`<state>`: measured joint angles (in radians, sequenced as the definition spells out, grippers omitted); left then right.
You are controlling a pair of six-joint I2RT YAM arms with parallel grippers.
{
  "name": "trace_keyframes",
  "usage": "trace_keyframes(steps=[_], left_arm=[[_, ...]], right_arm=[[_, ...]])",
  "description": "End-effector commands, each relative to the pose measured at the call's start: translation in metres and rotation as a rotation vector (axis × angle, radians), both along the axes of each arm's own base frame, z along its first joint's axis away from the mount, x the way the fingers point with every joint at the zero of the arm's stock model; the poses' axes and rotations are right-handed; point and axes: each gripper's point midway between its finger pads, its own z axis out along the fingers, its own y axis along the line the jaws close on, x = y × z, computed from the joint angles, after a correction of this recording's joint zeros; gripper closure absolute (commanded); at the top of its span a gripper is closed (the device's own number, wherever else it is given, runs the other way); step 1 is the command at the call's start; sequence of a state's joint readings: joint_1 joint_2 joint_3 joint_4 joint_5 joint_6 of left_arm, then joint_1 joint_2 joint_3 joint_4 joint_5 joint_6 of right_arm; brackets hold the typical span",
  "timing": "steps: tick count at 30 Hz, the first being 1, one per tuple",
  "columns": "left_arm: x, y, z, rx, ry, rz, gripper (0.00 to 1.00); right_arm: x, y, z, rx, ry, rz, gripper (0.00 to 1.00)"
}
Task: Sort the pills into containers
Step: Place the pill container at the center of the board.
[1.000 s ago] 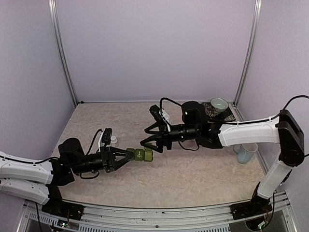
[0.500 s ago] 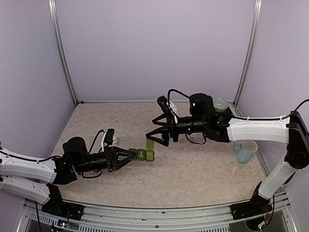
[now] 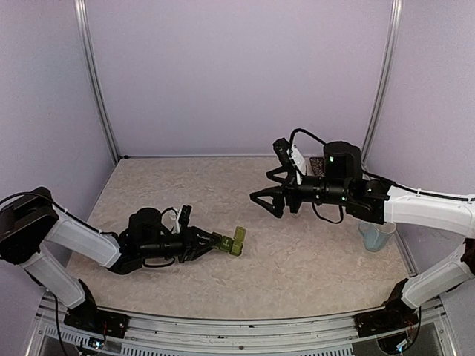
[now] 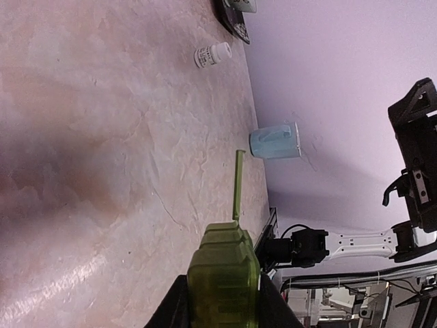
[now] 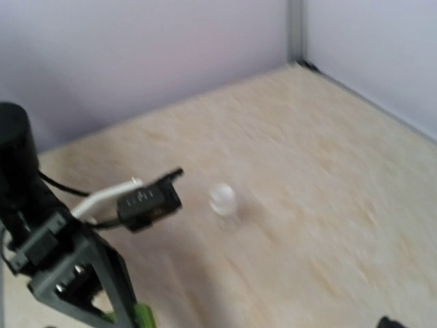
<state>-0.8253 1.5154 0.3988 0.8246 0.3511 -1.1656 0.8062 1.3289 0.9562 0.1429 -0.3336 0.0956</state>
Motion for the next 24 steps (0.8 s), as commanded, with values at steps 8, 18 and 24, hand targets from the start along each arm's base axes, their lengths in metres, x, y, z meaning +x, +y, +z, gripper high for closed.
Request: trace_keyframes(steps=[8,18,24], left_arm=[[0.035,-0.030,-0.012,-0.053,-0.015,-0.031,0.72],[0.046,-0.029,-0.046,0.086,0.018,0.017,0.66],[0.045,-0.026,-0.054,0.139,0.026,0.038,0.60]], right_arm=[[0.041,-0.058,-0.067,-0.147,0.108,-0.319,0.00],[0.052,-0.089,-0.076,-0.113,0.138,-0.394,0.00],[0.056,-0.092,-0.080,-0.119,0.145,-0.409,0.00]])
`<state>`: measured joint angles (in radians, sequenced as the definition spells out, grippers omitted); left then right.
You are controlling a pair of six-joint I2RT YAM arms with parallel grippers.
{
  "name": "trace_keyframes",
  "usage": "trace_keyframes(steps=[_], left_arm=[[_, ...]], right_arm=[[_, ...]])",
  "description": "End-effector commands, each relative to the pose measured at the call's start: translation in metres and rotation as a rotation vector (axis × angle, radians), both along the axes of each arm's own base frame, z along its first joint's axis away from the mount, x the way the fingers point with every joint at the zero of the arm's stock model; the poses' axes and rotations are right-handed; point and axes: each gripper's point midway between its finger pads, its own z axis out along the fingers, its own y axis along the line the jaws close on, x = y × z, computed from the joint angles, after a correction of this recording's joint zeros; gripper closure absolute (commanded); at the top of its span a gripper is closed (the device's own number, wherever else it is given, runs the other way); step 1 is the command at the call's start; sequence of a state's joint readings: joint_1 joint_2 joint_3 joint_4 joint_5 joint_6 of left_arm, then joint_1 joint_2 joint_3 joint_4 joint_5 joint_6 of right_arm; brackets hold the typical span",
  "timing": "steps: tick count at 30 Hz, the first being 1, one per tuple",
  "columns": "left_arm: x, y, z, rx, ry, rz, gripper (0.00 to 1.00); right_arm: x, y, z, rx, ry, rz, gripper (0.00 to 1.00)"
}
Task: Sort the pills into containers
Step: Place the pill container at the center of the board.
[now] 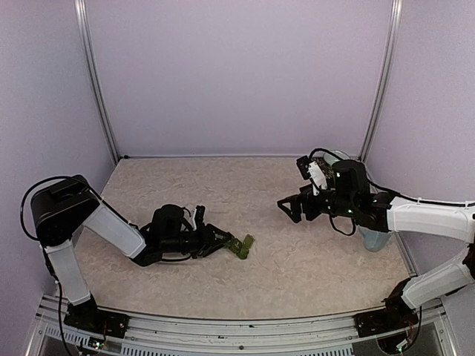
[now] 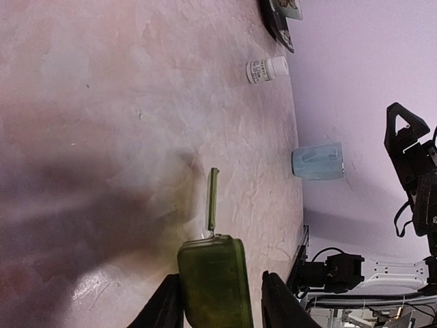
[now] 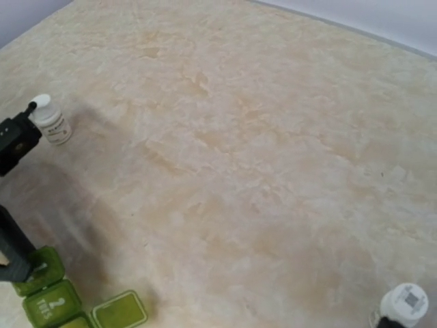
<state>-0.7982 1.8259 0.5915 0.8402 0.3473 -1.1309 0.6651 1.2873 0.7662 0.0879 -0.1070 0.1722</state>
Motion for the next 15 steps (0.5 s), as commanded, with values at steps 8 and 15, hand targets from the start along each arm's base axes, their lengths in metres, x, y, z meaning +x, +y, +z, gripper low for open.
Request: trace_keyframes(steps=[8,15], left_arm=[[-0.005,0.015,-0.004,0.115,-0.016,0.066,0.33],[-0.019,0.011,0.010,0.153,-0.041,0.061,0.09]], right_arm=[[0.015,-0.021,0.003,0.006,-0.024,-0.096,0.00],[0.026,-0.042,-0.014,-0.015,-0.051,-0.180,0.00]])
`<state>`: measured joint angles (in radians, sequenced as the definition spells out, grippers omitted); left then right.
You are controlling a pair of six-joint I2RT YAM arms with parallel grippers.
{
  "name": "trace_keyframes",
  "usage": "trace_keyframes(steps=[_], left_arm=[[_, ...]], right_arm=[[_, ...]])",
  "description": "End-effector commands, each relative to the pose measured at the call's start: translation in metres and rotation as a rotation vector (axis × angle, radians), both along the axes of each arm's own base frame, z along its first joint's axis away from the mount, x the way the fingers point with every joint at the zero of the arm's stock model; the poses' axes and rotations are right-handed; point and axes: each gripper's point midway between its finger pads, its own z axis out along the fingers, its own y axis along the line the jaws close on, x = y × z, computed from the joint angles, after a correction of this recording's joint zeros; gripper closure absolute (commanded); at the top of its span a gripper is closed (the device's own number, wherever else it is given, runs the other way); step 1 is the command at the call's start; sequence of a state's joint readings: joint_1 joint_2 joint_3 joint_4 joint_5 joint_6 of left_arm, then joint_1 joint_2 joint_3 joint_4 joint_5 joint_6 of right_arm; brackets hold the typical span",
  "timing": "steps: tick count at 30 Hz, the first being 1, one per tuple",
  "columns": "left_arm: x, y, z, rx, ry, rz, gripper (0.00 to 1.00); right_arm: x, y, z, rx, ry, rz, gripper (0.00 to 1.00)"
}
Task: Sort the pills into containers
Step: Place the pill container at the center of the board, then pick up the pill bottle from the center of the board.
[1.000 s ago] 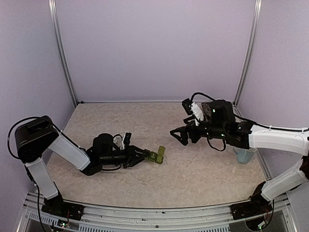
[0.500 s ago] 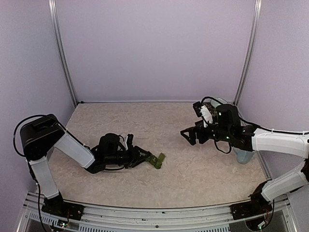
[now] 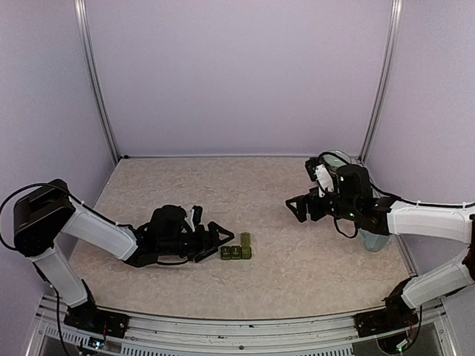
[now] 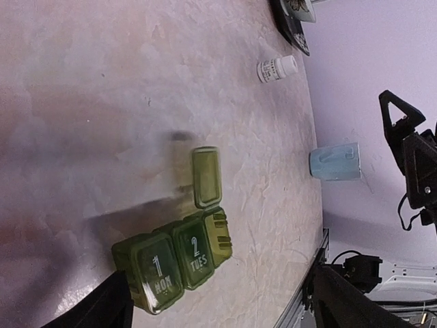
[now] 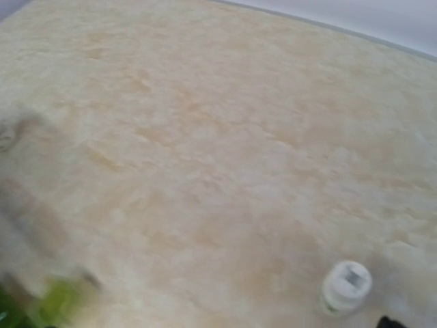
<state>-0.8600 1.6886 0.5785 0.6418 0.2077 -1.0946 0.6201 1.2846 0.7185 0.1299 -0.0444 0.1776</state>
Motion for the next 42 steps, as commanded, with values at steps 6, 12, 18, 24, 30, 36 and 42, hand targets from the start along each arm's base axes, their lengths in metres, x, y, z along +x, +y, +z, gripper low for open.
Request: trace_keyframes(steps=[6,12,18,24,30,36,42], left_arm=[[-0.013,0.007,0.020,0.044,-0.041,0.026,0.01],[-0.010,0.011,0.041,0.053,-0.098,0.043,0.01],[-0.001,0.022,0.065,0.081,-0.164,0.085,0.01],[0.011,0.048,0.086,0.131,-0.227,0.148,0.01],[0.020,0.075,0.099,0.146,-0.259,0.212,0.01],[0.038,0.110,0.090,0.278,-0.284,0.286,0.01],[0.056,0.138,0.079,0.386,-0.302,0.344,0.01]], right_arm=[[0.019,-0.026,-0.020,-0.031,-0.068,-0.122,0.05],[0.032,-0.035,-0.047,-0.083,-0.085,-0.175,0.09],[0.050,-0.037,-0.088,-0.114,-0.013,-0.221,0.12],[0.066,-0.033,-0.112,-0.119,0.032,-0.253,0.13],[0.079,-0.032,-0.129,-0.131,0.054,-0.270,0.21],[0.080,-0.032,-0.136,-0.135,0.065,-0.269,0.19],[0.081,-0.032,-0.138,-0.146,0.075,-0.266,0.17]])
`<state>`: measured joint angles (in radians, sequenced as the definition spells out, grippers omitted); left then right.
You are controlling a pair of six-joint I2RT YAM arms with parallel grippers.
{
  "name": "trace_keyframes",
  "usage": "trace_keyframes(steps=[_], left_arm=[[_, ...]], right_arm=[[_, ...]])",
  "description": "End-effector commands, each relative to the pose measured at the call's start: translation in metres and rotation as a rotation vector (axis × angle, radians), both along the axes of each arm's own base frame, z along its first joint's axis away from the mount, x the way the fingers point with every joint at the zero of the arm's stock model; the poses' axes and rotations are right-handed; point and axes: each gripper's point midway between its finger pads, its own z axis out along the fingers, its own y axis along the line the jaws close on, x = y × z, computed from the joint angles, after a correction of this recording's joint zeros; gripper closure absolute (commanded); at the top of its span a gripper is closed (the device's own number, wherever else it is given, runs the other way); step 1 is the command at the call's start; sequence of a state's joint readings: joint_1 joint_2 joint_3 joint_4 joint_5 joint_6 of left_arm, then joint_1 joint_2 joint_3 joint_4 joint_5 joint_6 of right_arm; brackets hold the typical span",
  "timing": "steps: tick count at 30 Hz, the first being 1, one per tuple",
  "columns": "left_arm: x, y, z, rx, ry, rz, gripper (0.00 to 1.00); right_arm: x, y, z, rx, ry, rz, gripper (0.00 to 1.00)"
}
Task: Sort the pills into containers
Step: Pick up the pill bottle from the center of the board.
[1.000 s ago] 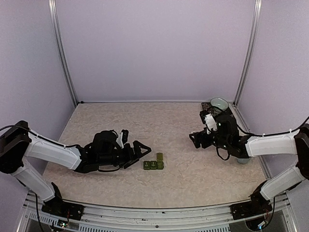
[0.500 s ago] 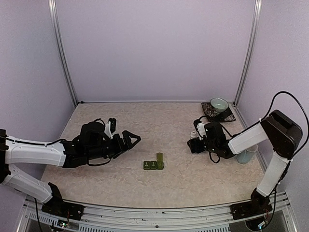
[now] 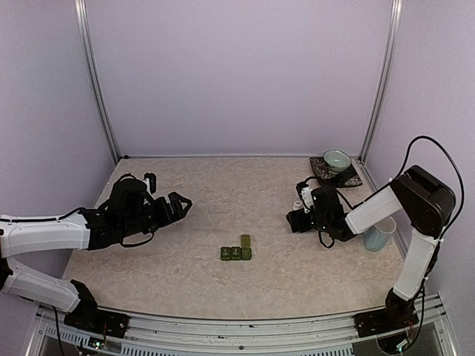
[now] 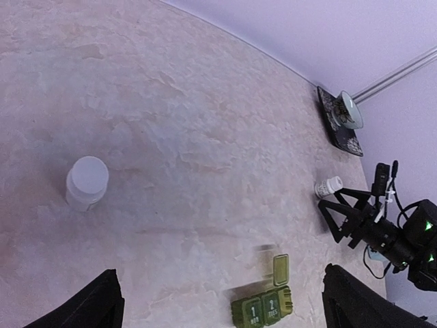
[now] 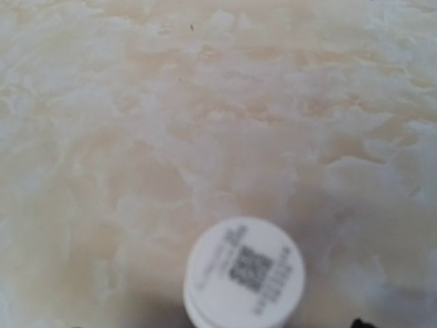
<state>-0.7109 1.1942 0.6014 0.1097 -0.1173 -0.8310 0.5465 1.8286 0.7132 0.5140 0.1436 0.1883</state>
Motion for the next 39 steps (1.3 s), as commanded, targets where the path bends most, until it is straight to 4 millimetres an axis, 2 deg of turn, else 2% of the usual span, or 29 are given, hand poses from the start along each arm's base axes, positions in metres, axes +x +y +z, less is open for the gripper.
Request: trace_keyframes(steps=[1,4,9,20,33,37,39], left_arm=[[0.014,0.023,-0.008,0.140,-0.020,0.054,0.01],[0.023,0.035,-0.015,0.195,-0.013,0.083,0.01],[0.031,0.043,-0.023,0.216,-0.001,0.095,0.01],[0.043,0.056,-0.025,0.238,0.002,0.111,0.01],[0.043,0.051,-0.015,0.199,-0.013,0.097,0.01],[0.042,0.051,-0.014,0.192,-0.016,0.095,0.01],[0.041,0.050,-0.012,0.185,-0.019,0.093,0.01]], right_arm=[[0.011,-0.002,0.009,0.013,-0.022,-0.022,0.17],[0.010,-0.002,0.012,0.011,-0.024,-0.015,0.14],[0.010,-0.003,0.015,0.000,-0.030,-0.010,0.13],[0.015,-0.009,0.014,0.008,-0.029,-0.012,0.16],[0.023,-0.004,0.013,0.020,-0.048,0.028,0.47],[0.024,-0.004,0.009,0.009,-0.044,0.033,0.48],[0.025,-0.003,0.005,0.000,-0.038,0.037,0.52]])
